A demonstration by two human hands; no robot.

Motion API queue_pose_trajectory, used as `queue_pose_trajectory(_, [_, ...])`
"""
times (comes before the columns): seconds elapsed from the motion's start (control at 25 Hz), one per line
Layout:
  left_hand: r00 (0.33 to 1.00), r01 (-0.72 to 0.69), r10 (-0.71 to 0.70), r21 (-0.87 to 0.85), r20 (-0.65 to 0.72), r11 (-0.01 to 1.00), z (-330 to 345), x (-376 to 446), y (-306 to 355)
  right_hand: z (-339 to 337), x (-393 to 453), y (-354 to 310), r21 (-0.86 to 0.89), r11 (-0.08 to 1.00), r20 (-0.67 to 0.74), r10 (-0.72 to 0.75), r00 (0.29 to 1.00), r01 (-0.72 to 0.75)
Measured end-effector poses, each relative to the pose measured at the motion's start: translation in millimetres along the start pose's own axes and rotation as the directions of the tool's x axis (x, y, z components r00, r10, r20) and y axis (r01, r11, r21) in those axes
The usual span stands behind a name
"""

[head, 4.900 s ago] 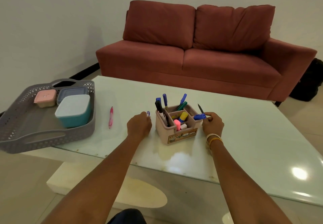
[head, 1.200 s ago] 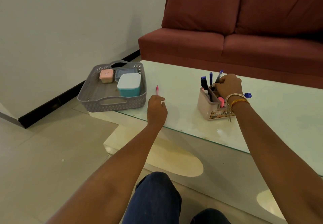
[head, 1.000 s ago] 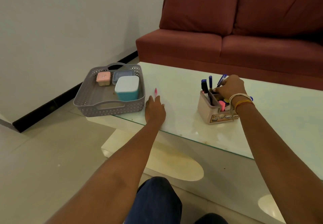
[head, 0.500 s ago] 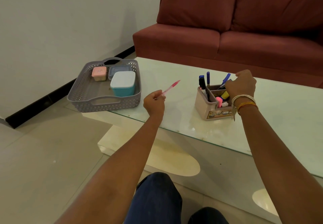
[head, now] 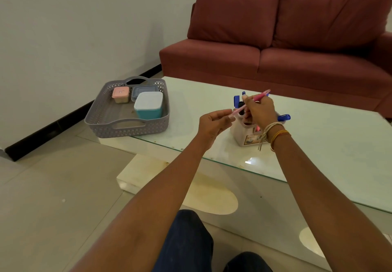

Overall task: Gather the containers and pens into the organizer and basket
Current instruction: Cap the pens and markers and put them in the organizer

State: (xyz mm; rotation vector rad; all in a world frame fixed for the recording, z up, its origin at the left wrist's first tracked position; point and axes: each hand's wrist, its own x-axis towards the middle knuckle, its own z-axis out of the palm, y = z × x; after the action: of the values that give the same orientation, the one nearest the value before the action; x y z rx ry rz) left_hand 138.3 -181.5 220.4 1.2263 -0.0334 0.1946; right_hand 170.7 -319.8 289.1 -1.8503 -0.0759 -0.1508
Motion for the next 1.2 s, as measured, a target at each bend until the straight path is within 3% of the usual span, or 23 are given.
queue_pose_trajectory(0.08, [0.998,0.025,-0.01,0.232,-0.069,0.972,7.4,1.9,-0.8,-15.6,4.4,-0.7,-0.027,0.991,-0.157,-0.136,0.978,0.133])
queue_pose_trajectory(0.16, [0.993,0.076,-0.028,0.455,-0.112,0.887,10.9,1.4,-7.0,-26.5,7.4,-2.5,-0.105,0.971,-0.186,-0.232,0.955,0.216])
queue_pose_trajectory(0.24, [0.995,0.097,-0.07,0.549,-0.069,0.83,12.3,-0.4,-15.6,-27.1,10.5,-0.7,-0.275,0.936,-0.079,-0.248,0.965,0.218])
queue_pose_trajectory(0.36, [0.988,0.129,-0.151,0.606,-0.015,0.785,16.4,-0.1,-23.0,-17.7,12.9,8.8,-0.545,0.821,0.104,-0.136,0.985,0.171])
queue_pose_trajectory(0.44, [0.983,0.144,-0.183,0.632,-0.003,0.762,20.3,3.5,-24.0,-16.8,14.8,14.6,-0.588,0.792,0.186,-0.064,0.981,0.163])
queue_pose_trajectory(0.56, [0.978,0.152,-0.206,0.631,0.013,0.761,22.5,10.5,-26.0,-35.2,18.4,18.2,-0.444,0.878,0.206,-0.096,0.974,0.18])
queue_pose_trajectory(0.6, [0.979,0.148,-0.205,0.624,0.019,0.767,22.4,13.6,-27.6,-43.6,19.1,20.9,-0.359,0.915,0.116,-0.152,0.982,0.184])
queue_pose_trajectory(0.68, [0.981,0.126,-0.189,0.619,0.037,0.775,23.9,19.2,-31.7,-60.6,21.3,29.0,-0.265,0.941,-0.237,-0.275,0.932,0.211])
queue_pose_trajectory(0.76, [0.985,0.092,-0.161,0.593,0.063,0.8,25.1,24.6,-37.1,-73.7,25.1,40.3,-0.167,0.981,-0.513,-0.173,0.841,0.099])
queue_pose_trajectory(0.8, [0.987,0.077,-0.144,0.58,0.071,0.811,25.3,26.5,-40.0,-77.4,27.9,46.2,-0.055,0.998,-0.539,-0.023,0.842,-0.008])
queue_pose_trajectory(0.88, [0.99,0.067,-0.125,0.588,0.059,0.806,25.0,28.3,-44.1,-79.3,31.3,59.0,0.205,0.952,-0.325,0.286,0.901,-0.228])
queue_pose_trajectory(0.96, [0.993,0.066,-0.113,0.608,0.039,0.791,23.0,28.1,-45.0,-75.4,25.5,68.3,0.367,0.861,-0.06,0.399,0.915,-0.352])
queue_pose_trajectory(1.2, [0.995,0.078,-0.095,0.535,0.005,0.841,-5.8,9.5,-30.3,-35.0,-7.1,81.5,0.376,0.893,0.067,0.24,0.969,-0.247])
